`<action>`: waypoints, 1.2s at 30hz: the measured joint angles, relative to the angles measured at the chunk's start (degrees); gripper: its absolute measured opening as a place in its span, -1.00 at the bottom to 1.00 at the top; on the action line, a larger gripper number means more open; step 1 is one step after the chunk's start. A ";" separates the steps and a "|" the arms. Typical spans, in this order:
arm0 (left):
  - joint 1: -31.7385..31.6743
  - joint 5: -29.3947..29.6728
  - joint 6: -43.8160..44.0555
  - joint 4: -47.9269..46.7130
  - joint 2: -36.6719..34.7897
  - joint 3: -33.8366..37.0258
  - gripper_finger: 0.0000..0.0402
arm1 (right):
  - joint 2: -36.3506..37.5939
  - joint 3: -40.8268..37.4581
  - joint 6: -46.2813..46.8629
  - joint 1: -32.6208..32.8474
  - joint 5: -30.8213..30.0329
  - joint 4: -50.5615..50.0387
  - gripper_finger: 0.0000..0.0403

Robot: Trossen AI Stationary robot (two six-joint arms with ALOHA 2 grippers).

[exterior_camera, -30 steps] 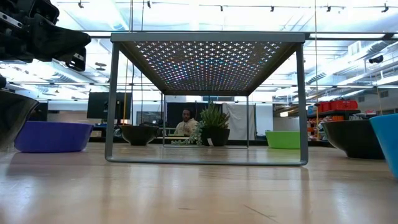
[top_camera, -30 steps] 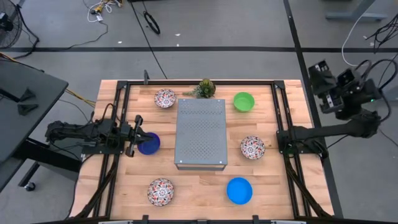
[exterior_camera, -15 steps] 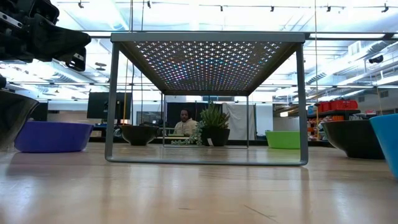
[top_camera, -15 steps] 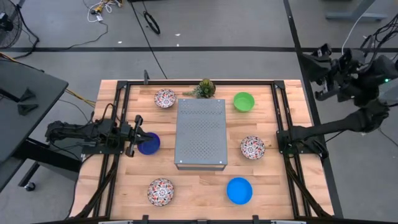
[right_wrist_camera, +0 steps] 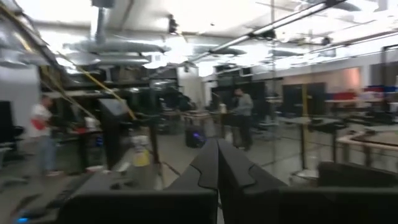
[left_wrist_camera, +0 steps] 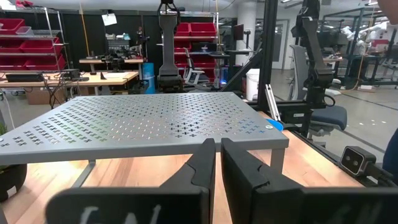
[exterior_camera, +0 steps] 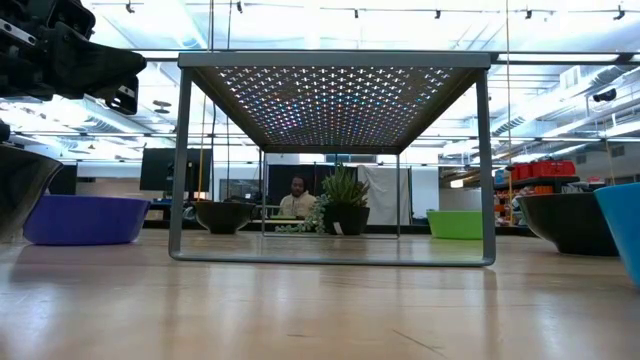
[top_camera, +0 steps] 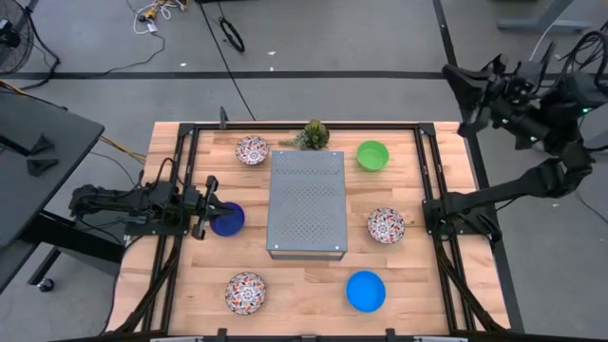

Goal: Pick & Place Mini bowls
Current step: Put the green bowl on the shelf

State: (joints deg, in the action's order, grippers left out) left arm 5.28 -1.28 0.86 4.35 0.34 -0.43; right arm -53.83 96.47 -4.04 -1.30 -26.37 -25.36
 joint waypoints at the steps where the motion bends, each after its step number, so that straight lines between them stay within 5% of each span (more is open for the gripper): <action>1: 0.00 -0.02 0.02 0.01 0.00 0.00 -0.85 | -0.18 0.00 -0.36 -0.02 -0.87 -0.01 -1.00; 11: 0.00 -0.01 0.00 0.00 0.00 0.00 -0.85 | -1.09 0.00 -5.18 0.00 -7.69 -0.77 -1.00; 25: 0.00 0.00 0.00 -0.01 0.00 0.00 -0.85 | -3.00 0.00 -13.60 -0.41 -8.79 -11.48 -1.00; 36: 0.00 -0.02 0.00 0.00 0.01 0.00 -0.85 | -6.45 -0.02 -13.35 -7.07 -8.75 -21.24 -1.00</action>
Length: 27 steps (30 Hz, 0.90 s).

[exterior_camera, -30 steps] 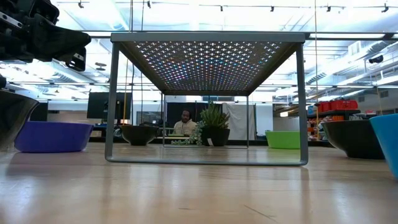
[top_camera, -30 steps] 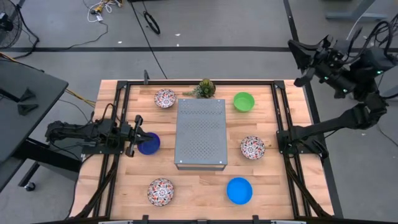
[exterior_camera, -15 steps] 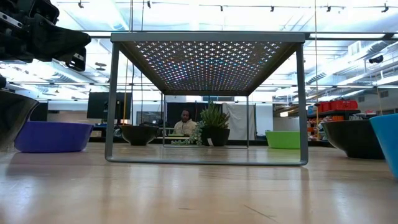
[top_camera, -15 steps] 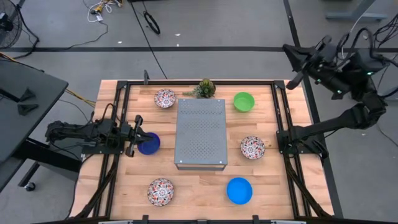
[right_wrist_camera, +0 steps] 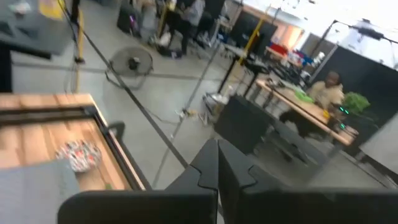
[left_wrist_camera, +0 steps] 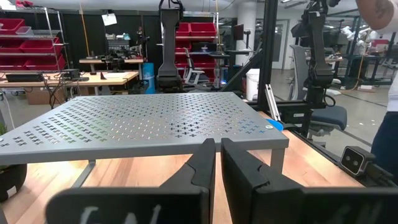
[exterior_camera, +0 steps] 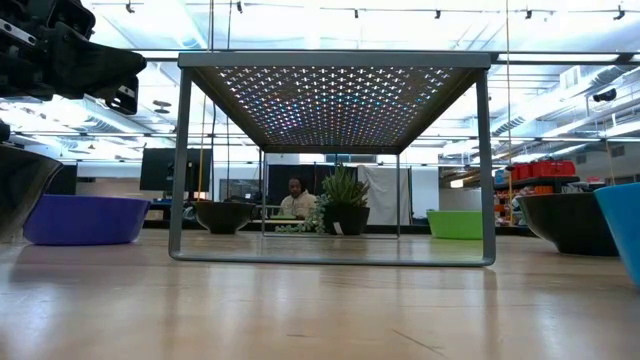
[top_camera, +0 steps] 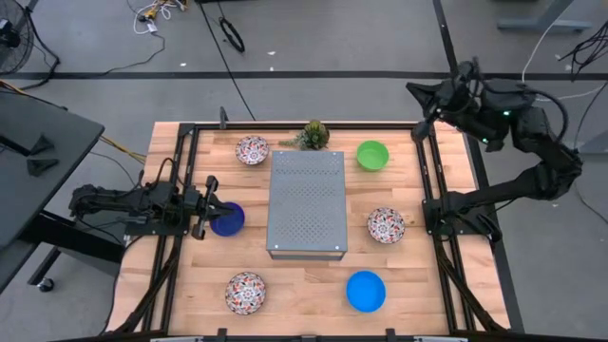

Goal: Pick & Place Mini bowls
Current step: Put the green bowl on the shelf

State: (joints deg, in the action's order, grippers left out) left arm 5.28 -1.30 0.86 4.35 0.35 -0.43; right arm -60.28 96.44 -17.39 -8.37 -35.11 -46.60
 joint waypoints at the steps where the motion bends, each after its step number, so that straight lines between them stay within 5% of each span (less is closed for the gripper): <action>1: 0.00 0.01 0.00 0.01 0.01 0.00 -0.85 | -0.26 0.00 0.00 -0.66 0.00 -0.56 -1.00; 27: 0.00 0.02 0.00 0.01 -0.01 0.00 -0.85 | -6.18 0.00 -4.68 -12.89 1.73 -13.03 -1.00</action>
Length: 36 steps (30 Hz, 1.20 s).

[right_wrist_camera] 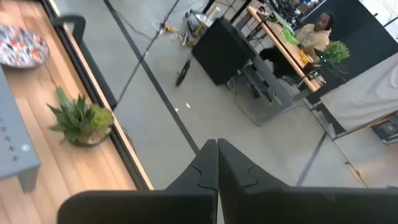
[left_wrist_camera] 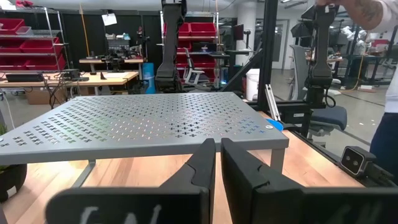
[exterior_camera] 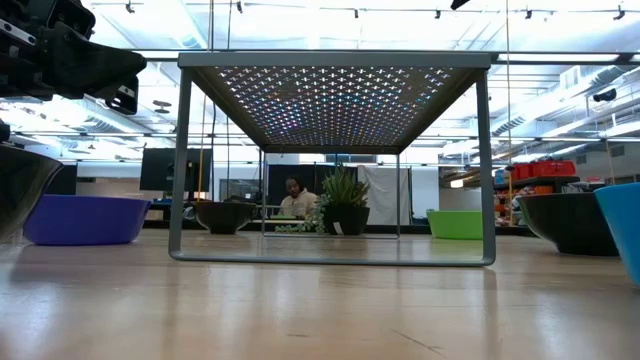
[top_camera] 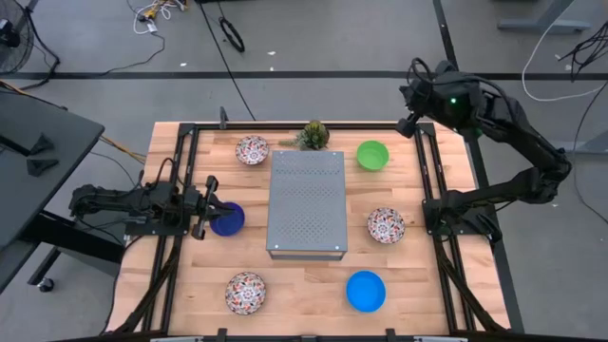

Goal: Pick & Place Mini bowls
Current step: Put the green bowl on the shelf

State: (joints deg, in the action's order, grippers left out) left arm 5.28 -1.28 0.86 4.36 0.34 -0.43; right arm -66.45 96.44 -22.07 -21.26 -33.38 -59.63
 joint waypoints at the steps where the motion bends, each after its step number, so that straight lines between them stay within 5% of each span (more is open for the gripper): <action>1: 0.00 -0.02 0.00 0.00 0.00 0.00 -0.85 | -0.20 0.00 -0.36 -0.38 0.03 -0.79 -1.00; 17: 0.00 -0.02 0.01 -0.02 0.01 0.00 -0.85 | -5.45 -3.00 -7.02 -8.04 22.18 -9.62 -1.00; 36: 0.00 0.00 0.00 0.00 0.00 0.00 -0.85 | -5.51 -23.50 -11.28 -12.91 32.16 -5.44 -1.00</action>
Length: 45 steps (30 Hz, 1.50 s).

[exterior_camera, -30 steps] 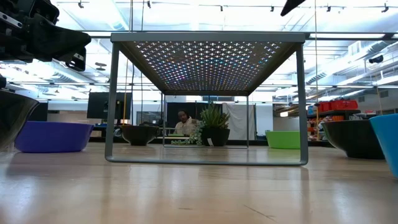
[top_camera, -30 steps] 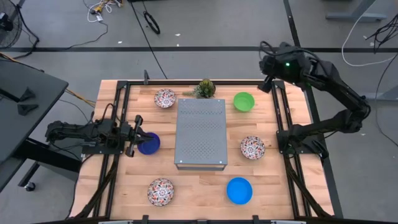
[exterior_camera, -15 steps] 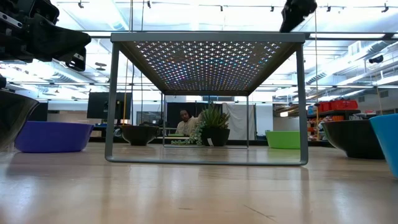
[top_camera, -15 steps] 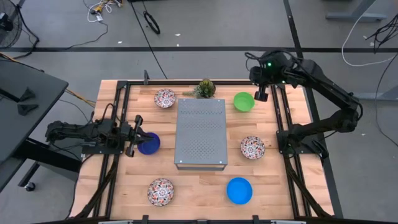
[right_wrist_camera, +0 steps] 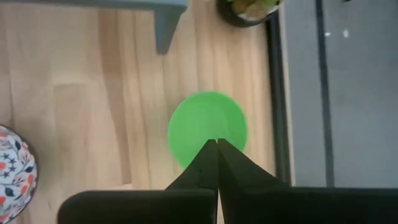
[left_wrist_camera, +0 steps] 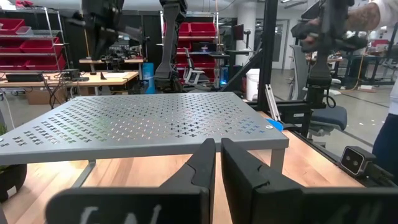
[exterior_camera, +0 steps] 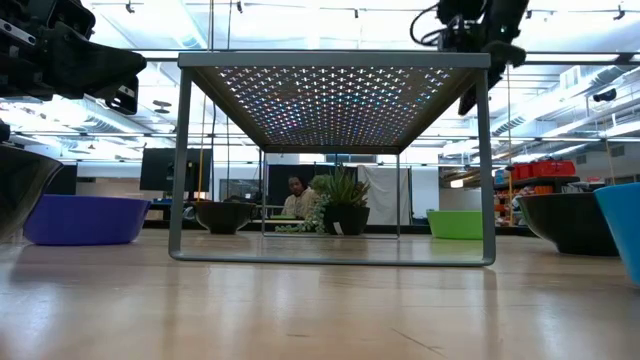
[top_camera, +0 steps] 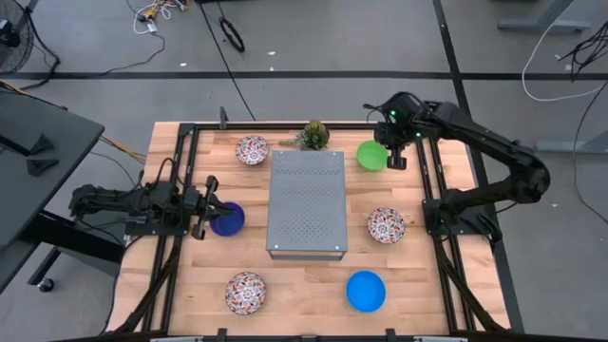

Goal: Pick & Place Mini bowls
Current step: Put the green bowl on the shelf

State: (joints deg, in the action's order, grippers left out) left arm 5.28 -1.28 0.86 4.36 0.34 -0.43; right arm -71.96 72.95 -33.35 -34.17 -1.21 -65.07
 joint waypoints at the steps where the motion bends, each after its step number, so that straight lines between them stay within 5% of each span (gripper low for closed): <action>1: 0.00 -0.02 0.00 0.00 0.00 0.00 -0.85 | 0.00 -1.01 -0.15 -0.14 0.34 0.38 -1.00; 19: 0.00 0.00 0.00 0.00 0.00 0.00 -0.85 | -3.87 -11.91 -0.37 -0.31 3.85 9.84 -0.96; 45: 0.00 -0.02 0.00 -0.02 0.00 0.00 -0.85 | -12.90 -11.91 -0.29 -0.31 3.86 12.91 -0.25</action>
State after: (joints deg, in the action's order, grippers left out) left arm 5.28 -1.30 0.86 4.34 0.34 -0.43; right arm -84.86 61.04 -33.64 -34.48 2.65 -52.16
